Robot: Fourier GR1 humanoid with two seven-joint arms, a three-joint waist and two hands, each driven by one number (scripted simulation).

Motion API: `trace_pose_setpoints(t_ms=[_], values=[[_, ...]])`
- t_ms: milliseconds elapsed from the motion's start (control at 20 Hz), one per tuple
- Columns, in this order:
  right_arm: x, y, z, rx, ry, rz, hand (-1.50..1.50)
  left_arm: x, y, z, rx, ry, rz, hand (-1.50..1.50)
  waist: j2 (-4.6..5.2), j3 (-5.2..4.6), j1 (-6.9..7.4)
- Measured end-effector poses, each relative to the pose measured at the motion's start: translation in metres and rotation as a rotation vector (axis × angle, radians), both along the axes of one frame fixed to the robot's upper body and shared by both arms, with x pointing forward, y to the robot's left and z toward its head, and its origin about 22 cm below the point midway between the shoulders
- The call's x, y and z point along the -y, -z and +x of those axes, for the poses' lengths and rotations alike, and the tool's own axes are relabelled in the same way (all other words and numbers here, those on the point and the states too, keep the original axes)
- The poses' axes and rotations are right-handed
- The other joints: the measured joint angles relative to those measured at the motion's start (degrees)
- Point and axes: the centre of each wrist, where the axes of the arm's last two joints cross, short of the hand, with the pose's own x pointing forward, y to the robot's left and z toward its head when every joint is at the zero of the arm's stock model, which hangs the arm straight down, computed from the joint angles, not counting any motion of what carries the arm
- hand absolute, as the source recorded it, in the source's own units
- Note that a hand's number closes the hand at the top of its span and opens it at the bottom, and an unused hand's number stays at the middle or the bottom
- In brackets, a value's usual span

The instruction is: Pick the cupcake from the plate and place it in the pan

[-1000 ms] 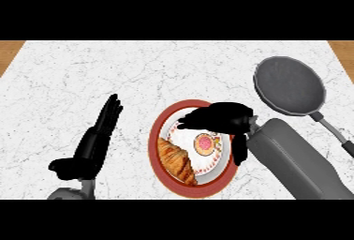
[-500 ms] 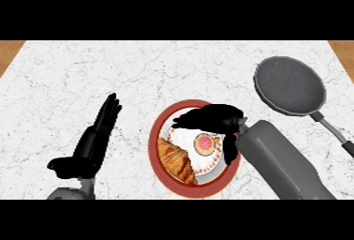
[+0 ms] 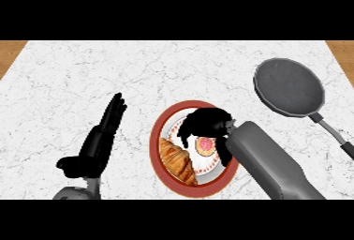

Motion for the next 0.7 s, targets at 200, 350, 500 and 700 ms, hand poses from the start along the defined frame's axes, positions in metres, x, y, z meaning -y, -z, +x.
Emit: trace_pose_setpoints(t_ms=[200, 350, 500, 700], values=[[-0.005, 0.001, 0.004, 0.044, -0.041, 0.005, 1.5, -0.002, -0.002, 0.0, 0.005, 0.0, -0.009, 0.0, -0.11, 0.03, 0.01], [-0.002, 0.006, 0.005, 0.064, -0.055, 0.038, 1.5, -0.004, -0.001, -0.009, 0.007, -0.001, -0.003, 0.0, -0.27, 0.03, 0.15], [-0.002, 0.006, 0.003, 0.097, -0.044, 0.079, 1.5, -0.011, -0.005, -0.008, 0.003, -0.003, -0.008, 0.0, -0.15, 0.02, -0.05], [0.009, 0.0, 0.007, 0.135, 0.031, 0.17, 1.5, -0.012, -0.003, -0.004, -0.001, -0.007, -0.01, 0.0, 0.11, 0.08, -0.36]])
